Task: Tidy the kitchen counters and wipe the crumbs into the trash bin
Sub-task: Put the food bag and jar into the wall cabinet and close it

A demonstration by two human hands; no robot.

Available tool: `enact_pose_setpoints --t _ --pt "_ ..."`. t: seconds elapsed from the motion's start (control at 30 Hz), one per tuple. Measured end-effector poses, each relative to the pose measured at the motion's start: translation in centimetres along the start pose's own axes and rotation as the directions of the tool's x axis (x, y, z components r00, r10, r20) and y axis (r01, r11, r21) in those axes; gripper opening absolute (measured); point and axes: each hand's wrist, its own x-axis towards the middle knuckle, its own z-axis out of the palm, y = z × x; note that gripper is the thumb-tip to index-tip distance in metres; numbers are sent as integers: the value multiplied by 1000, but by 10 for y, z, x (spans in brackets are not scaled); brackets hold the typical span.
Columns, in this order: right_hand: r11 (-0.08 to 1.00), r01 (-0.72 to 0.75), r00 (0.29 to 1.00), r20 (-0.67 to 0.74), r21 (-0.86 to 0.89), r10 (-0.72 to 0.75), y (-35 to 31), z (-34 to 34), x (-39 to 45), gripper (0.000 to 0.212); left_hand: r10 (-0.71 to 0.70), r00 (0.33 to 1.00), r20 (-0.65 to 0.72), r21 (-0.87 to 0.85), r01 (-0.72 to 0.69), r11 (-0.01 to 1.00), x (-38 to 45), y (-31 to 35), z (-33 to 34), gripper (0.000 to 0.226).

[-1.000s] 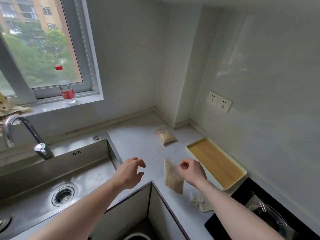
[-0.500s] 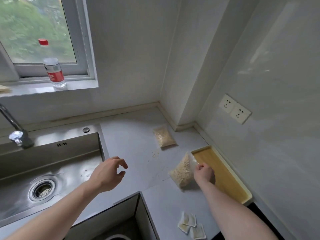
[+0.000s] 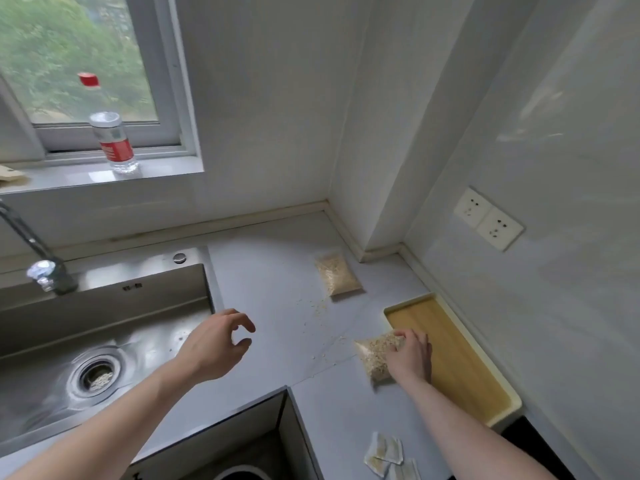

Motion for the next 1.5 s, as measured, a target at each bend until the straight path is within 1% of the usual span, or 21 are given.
enact_pose_setpoints --t 0.03,0.1,0.17,0.23,0.3,0.37,0.47,0.53,0.6,0.67,0.73,0.83,0.9,1.03,1.13,1.3,1.4,1.5 --pt "995 101 994 39 26 -102 -13 5 -10 27 -11 1000 -10 -18 11 1000 -6 -4 -2 14" --pt "955 250 948 161 157 -275 -47 14 -37 28 -36 999 -35 -60 34 998 -24 -17 -9 16" --pt "905 335 867 290 264 -405 -86 24 -67 28 -80 995 -61 -111 73 991 -49 -35 -18 18" --pt "854 394 772 382 340 -508 -124 35 -97 29 -154 985 -83 -165 139 976 -79 -58 -28 20" --pt "814 434 685 446 385 -576 -162 45 -126 30 -247 962 -120 -219 217 951 -112 -83 -40 20" --pt "770 473 601 483 427 -637 -195 54 -155 32 -341 923 -177 -273 287 918 -146 -108 -55 21" --pt "700 515 468 522 495 -713 -236 73 -191 32 -460 842 -280 -318 371 873 -194 -140 -81 20" --pt "668 539 388 552 514 -738 -261 87 -213 33 -531 780 -332 -354 419 836 -223 -159 -97 20" --pt "641 554 333 565 531 -755 -286 100 -236 34 -582 729 -361 -390 448 804 -248 -177 -113 21" --pt "619 556 293 566 555 -771 -308 113 -258 36 -601 702 -383 -397 463 793 -267 -196 -130 21" --pt "605 560 270 565 566 -780 -329 129 -277 37 -610 689 -392 -388 478 788 -279 -221 -146 21" --pt "590 580 258 560 562 -787 -357 149 -299 38 -624 685 -376 -380 500 778 -281 -264 -168 20" --pt "594 585 267 560 553 -784 -382 172 -316 36 -631 691 -352 -372 516 772 -279 -303 -186 21" --pt "640 536 298 586 551 -754 -433 220 -355 37 -624 710 -326 -324 536 780 -277 -382 -220 21" --pt "644 525 301 586 557 -752 -466 248 -384 36 -641 705 -304 -313 562 765 -280 -439 -240 22" --pt "643 522 306 581 560 -754 -498 260 -421 35 -672 685 -282 -282 611 740 -298 -505 -259 25" --pt "645 525 319 575 555 -754 -507 256 -431 35 -703 654 -279 -284 643 711 -311 -532 -269 30" --pt "646 525 339 561 554 -756 -508 254 -433 35 -730 622 -283 -292 669 683 -321 -554 -278 39"
